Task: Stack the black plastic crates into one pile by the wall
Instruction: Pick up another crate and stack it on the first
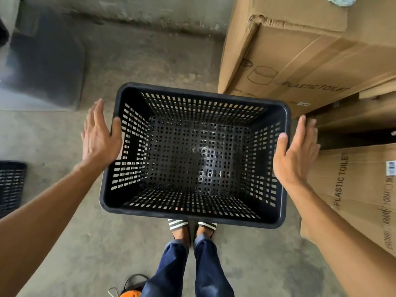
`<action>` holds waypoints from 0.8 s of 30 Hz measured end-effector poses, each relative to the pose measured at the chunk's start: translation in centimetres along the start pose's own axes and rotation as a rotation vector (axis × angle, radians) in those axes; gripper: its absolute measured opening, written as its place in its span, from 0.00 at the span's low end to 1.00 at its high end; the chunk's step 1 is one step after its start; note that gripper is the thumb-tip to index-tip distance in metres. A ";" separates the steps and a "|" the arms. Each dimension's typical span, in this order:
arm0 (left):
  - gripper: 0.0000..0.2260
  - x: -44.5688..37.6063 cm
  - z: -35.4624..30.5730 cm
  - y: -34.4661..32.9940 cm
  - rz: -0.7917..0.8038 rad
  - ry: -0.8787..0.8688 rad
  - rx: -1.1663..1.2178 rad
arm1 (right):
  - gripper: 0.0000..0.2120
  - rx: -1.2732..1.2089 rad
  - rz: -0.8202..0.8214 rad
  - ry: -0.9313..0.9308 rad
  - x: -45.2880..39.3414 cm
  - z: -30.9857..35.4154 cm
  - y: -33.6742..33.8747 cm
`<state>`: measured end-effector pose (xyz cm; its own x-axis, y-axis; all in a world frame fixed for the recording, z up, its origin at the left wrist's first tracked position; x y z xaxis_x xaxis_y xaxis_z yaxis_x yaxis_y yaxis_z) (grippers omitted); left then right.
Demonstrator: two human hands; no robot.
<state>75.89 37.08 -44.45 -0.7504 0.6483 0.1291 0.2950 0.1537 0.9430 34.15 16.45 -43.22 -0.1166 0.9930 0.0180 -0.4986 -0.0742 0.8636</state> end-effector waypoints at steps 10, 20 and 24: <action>0.39 2.9 2.1 -3.7 0.145 -0.145 -0.161 | 0.33 0.145 0.192 -0.005 0.5 -5.1 -3.9; 0.38 1.9 -1.3 -2.1 -0.006 -0.191 -0.230 | 0.34 0.105 0.044 -0.010 1.0 -2.1 -2.0; 0.40 2.5 -0.2 -4.0 0.076 -0.154 -0.397 | 0.35 0.062 0.143 -0.008 2.1 -3.2 -3.3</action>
<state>72.71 37.98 -47.87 -0.6296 0.7547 0.1844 0.0734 -0.1785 0.9812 32.80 18.45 -47.71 -0.1756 0.9734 0.1473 -0.4237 -0.2097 0.8812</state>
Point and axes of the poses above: each hand's wrist, its own x-axis away from the middle knuckle, its own y-axis out of the back of the hand, z = x × y, the point moved 5 cm from there along -x, towards the middle knuckle, and after that the axes turned 10 degrees about -x, right-handed, at the moved point
